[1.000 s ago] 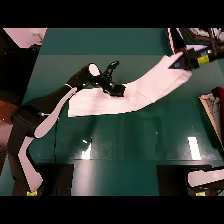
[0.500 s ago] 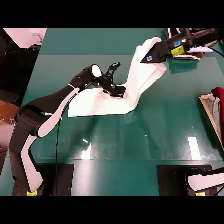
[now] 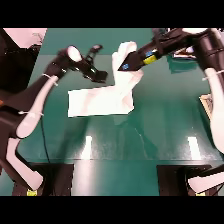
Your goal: Fold the shirts.
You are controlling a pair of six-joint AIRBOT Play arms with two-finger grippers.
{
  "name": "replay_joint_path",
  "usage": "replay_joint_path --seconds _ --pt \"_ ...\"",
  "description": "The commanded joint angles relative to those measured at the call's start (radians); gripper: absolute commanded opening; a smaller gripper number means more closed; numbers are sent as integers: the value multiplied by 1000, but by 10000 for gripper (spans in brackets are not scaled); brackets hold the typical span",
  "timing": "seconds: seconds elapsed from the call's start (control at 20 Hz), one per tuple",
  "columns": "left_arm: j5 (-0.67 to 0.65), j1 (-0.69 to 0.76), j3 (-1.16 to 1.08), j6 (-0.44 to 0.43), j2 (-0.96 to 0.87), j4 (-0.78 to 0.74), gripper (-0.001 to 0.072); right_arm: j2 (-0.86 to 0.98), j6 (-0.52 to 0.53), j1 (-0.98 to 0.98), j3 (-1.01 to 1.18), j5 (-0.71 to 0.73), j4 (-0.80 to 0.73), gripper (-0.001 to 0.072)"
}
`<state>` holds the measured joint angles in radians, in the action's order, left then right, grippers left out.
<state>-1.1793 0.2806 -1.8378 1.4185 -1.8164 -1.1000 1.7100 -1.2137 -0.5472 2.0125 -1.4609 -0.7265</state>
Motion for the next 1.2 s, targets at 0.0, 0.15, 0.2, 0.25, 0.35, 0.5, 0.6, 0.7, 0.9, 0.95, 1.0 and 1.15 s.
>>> replay_joint_path --seconds 0.0,0.15,0.2,0.25,0.35,0.5,0.6,0.7,0.9,0.95,1.0,1.15 --pt "-97 -145 -18 -39 115 -54 29 123 57 -132 57 138 0 19" --pt "-119 -255 -18 -38 219 -66 29 240 98 -256 50 359 3 266" --pt "-118 -285 -18 -38 249 -66 29 272 101 -290 47 422 5 325" --pt "-120 -311 -18 -38 273 -66 29 293 135 -315 51 451 31 340" --pt "-123 -345 -18 -38 308 -66 29 291 244 -340 50 458 87 340" --pt "-141 -354 -17 -38 329 -65 29 213 190 -290 32 329 -70 339" --pt "-171 -345 -16 -39 329 -63 29 129 105 -209 -62 203 -169 339" --pt "-174 -343 -16 -39 329 -61 29 48 42 -101 -202 112 -220 339" --pt "-174 -343 -16 -39 327 -56 29 -94 -53 132 -550 201 -201 339" --pt "-174 -343 -16 -39 325 -51 29 -114 -63 185 -624 253 -160 339" --pt "-173 -343 -15 -39 325 -51 29 -122 -61 223 -682 298 -97 363" --pt "-165 -343 -5 -39 323 -49 29 -88 -56 284 -772 368 49 720"
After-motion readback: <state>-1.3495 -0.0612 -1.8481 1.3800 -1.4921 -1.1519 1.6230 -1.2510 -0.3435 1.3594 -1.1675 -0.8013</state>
